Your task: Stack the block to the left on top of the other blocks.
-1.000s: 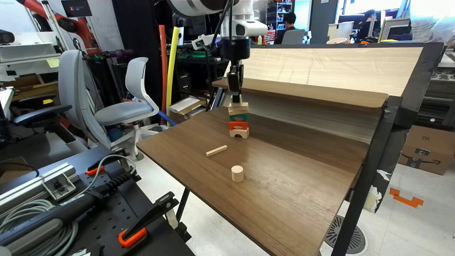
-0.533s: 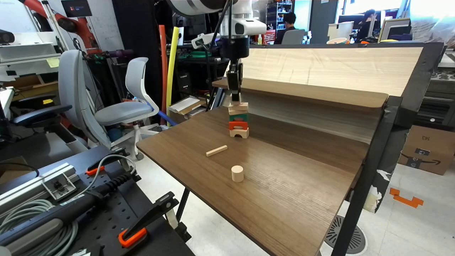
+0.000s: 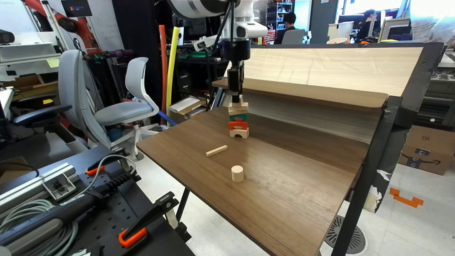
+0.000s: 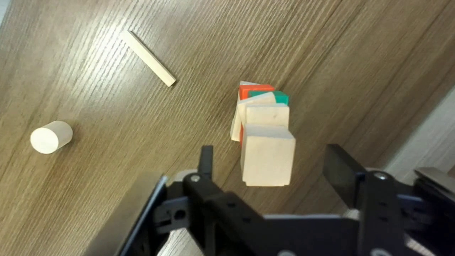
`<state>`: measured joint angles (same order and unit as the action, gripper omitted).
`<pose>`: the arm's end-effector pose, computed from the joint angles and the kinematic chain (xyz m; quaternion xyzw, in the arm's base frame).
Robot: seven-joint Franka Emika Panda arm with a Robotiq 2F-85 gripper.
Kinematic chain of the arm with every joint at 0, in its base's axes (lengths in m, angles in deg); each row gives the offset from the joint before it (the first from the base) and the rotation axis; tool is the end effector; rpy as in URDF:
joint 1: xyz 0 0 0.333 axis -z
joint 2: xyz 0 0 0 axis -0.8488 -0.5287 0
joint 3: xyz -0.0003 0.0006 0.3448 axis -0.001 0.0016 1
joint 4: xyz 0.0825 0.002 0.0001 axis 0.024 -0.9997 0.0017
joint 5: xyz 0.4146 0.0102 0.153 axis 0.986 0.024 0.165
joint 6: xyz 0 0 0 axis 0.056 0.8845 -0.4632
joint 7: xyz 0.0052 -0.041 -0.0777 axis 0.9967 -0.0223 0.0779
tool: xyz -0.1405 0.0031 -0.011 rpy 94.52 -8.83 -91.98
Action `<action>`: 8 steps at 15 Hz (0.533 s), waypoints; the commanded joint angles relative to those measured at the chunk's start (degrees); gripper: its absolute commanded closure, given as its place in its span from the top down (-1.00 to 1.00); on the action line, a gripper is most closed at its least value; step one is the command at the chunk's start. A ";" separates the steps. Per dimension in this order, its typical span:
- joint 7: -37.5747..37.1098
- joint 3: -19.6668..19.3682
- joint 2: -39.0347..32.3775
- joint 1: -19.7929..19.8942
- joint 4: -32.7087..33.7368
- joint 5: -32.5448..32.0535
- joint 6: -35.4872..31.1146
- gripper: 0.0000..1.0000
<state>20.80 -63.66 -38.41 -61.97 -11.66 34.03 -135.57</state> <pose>0.7490 0.0069 0.1922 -0.8919 0.4519 0.0115 0.0145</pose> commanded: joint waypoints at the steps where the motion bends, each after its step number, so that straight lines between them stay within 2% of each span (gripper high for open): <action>1: 0.85 0.54 -0.21 0.21 1.52 1.65 -0.38 1.00; 8: 3.28 1.17 5.66 0.33 -1.76 3.00 -0.37 1.00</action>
